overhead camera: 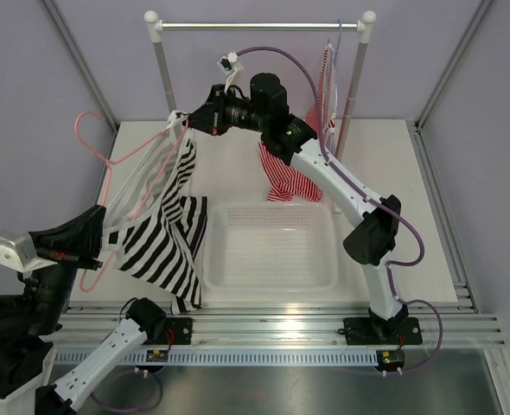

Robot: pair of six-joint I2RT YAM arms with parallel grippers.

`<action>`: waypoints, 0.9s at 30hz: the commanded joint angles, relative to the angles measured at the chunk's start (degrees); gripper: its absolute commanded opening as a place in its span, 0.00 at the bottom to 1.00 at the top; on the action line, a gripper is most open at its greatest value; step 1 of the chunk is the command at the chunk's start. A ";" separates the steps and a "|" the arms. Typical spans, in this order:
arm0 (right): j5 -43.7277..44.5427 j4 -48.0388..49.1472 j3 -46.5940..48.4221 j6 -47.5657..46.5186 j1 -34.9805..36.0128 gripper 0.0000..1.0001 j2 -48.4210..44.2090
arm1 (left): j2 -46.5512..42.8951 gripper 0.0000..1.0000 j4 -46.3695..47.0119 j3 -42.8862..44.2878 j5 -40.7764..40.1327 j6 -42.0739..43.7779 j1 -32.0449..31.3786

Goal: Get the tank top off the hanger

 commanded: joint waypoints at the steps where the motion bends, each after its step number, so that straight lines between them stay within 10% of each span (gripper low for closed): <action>1: 6.24 -5.77 3.24 -4.92 -1.30 0.00 -4.29 | -0.01 0.00 -3.42 3.80 -1.34 2.44 0.00; 27: -11.16 -9.99 8.61 -11.51 -1.30 0.00 1.33 | 1.21 0.00 -10.11 8.19 2.17 5.77 -0.08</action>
